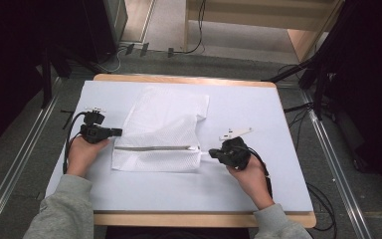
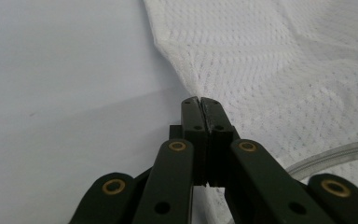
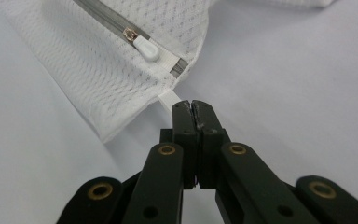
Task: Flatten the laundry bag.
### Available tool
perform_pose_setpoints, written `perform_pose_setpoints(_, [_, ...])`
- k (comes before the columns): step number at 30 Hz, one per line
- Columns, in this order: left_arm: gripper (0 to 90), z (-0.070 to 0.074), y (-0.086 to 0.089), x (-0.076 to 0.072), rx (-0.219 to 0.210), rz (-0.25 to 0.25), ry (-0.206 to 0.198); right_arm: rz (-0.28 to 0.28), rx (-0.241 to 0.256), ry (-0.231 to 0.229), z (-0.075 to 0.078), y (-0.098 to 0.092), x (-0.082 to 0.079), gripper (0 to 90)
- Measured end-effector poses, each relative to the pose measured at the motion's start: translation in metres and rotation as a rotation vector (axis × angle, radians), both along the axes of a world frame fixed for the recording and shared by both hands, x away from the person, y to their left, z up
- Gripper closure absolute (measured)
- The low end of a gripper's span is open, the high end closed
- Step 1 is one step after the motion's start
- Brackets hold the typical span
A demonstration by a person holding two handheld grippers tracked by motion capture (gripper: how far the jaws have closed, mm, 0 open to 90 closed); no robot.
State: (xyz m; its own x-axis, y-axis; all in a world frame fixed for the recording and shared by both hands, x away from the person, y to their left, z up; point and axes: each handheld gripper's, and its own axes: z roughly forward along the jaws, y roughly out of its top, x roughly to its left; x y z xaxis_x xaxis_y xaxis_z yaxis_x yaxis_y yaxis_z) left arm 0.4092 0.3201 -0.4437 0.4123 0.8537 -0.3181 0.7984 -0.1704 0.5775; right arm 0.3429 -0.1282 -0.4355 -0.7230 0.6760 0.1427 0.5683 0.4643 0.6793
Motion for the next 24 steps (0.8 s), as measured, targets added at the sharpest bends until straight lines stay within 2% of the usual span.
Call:
perform_pose_setpoints(4, [90.0, -0.001, -0.011, 0.003, -0.021, -0.030, -0.004, -0.010, -0.021, -0.005, -0.002, -0.013, -0.009, 90.0])
perform_pose_setpoints(8, [90.0, 0.000, -0.021, 0.004, -0.029, -0.064, 0.004, -0.033, -0.030, 0.013, -0.003, -0.027, -0.019, 90.0])
perform_pose_setpoints(9, [90.0, 0.000, -0.025, 0.004, -0.028, -0.068, 0.001, -0.036, -0.028, 0.008, -0.003, -0.030, -0.021, 90.0])
perform_pose_setpoints(15, [90.0, 0.000, -0.039, 0.003, -0.008, -0.110, 0.000, -0.056, -0.019, 0.043, -0.008, -0.043, -0.032, 90.0])
perform_pose_setpoints(20, [89.9, 0.000, -0.045, -0.002, -0.010, -0.131, 0.010, -0.071, -0.029, 0.056, -0.011, -0.050, -0.037, 90.0])
perform_pose_setpoints(24, [87.3, -0.001, -0.046, -0.006, -0.007, -0.141, 0.013, -0.089, -0.029, 0.063, -0.014, -0.055, -0.033, 89.7])
